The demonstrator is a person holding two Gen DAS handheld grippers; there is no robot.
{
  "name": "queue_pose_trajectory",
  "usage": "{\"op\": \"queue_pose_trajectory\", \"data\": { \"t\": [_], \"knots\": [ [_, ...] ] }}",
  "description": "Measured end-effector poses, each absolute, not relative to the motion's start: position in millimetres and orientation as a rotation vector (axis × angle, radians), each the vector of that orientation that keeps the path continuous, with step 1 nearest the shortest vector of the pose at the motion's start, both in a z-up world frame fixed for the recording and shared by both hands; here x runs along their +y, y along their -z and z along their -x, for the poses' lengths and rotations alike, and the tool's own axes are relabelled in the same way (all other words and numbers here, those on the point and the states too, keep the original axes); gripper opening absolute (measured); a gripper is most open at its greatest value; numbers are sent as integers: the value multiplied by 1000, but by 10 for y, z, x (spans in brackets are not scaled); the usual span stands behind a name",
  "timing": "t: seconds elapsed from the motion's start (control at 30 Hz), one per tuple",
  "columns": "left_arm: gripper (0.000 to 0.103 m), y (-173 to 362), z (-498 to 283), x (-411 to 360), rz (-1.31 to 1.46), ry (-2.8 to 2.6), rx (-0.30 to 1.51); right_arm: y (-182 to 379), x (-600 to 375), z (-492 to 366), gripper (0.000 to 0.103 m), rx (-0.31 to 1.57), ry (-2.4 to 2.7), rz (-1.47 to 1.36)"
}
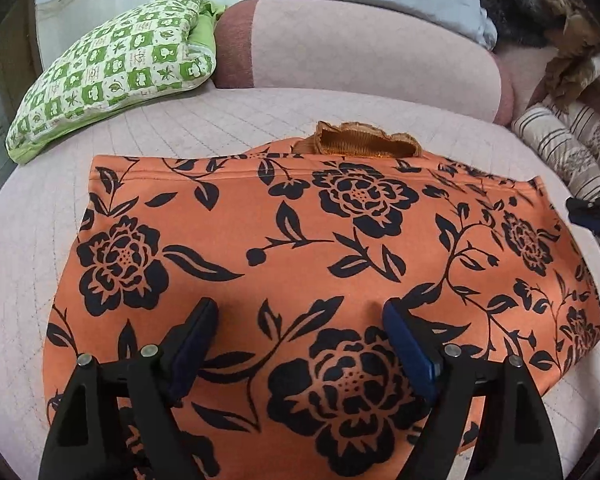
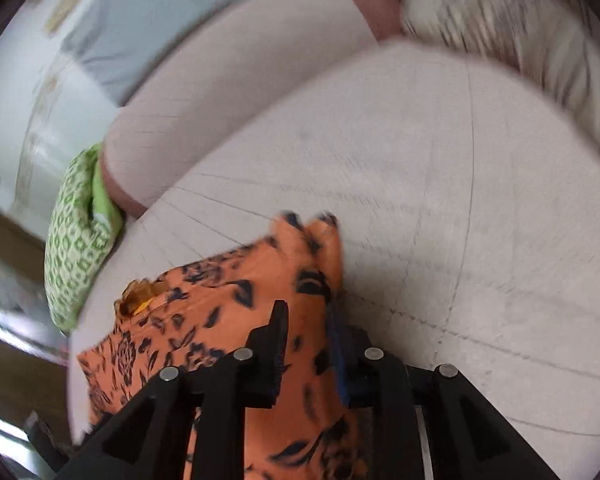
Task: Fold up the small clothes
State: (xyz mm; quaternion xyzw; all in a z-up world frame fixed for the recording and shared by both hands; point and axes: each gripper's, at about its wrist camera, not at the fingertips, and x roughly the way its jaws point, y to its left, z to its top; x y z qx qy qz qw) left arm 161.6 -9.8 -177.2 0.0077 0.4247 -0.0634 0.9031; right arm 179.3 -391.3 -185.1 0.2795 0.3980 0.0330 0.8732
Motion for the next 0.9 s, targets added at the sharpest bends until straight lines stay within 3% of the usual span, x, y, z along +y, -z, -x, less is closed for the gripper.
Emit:
{"op": "queue_pose_trajectory", "data": {
  "t": [0.1, 0.17, 0.2, 0.23, 0.37, 0.4, 0.43, 0.47, 0.5, 0.53, 0.6, 0.7, 0.77, 0.87, 0.9],
  "knots": [
    [84, 1799, -1569, -81, -36, 156, 859, 1852, -3772, -1717, 24, 839, -156, -590],
    [84, 1801, -1564, -69, -37, 166, 860, 2211, -3698, -1834, 29, 996, -196, -624],
    [84, 1783, -1564, -58, -28, 173, 868, 2362, -3753, -1827, 23, 1016, -159, -678],
    [84, 1759, -1561, -41, -18, 179, 871, 2315, -3805, -1762, 16, 982, -138, -726],
    [84, 1703, -1513, 51, 23, 178, 854, 1850, -3574, -1499, 22, 879, -146, -608],
    [84, 1703, -1507, 70, 34, 178, 861, 1833, -3502, -1447, 25, 874, -172, -601],
    [84, 1685, -1484, 92, 46, 174, 863, 1890, -3438, -1400, 35, 891, -186, -587],
    [84, 1666, -1464, 99, 48, 171, 864, 2064, -3419, -1394, 54, 953, -151, -574],
    [84, 1630, -1434, 111, 48, 170, 866, 2237, -3463, -1385, 54, 993, -131, -604],
    [84, 1572, -1381, 139, 51, 173, 863, 2285, -3542, -1299, 43, 962, -111, -659],
    [84, 1433, -1228, 250, 57, 173, 829, 2132, -3577, -1150, 40, 935, -86, -695],
    [84, 1345, -1057, 550, 76, 94, 821, 1855, -3427, -867, 56, 827, -126, -615],
    [84, 1360, -965, 857, 149, 23, 838, 1887, -3304, -779, 75, 810, -179, -556],
    [84, 1481, -860, 1301, 304, -53, 877, 2309, -3328, -812, 78, 933, -139, -532],
    [84, 1554, -830, 1434, 356, -70, 901, 2310, -3340, -763, 77, 887, -144, -538]
  ]
}}
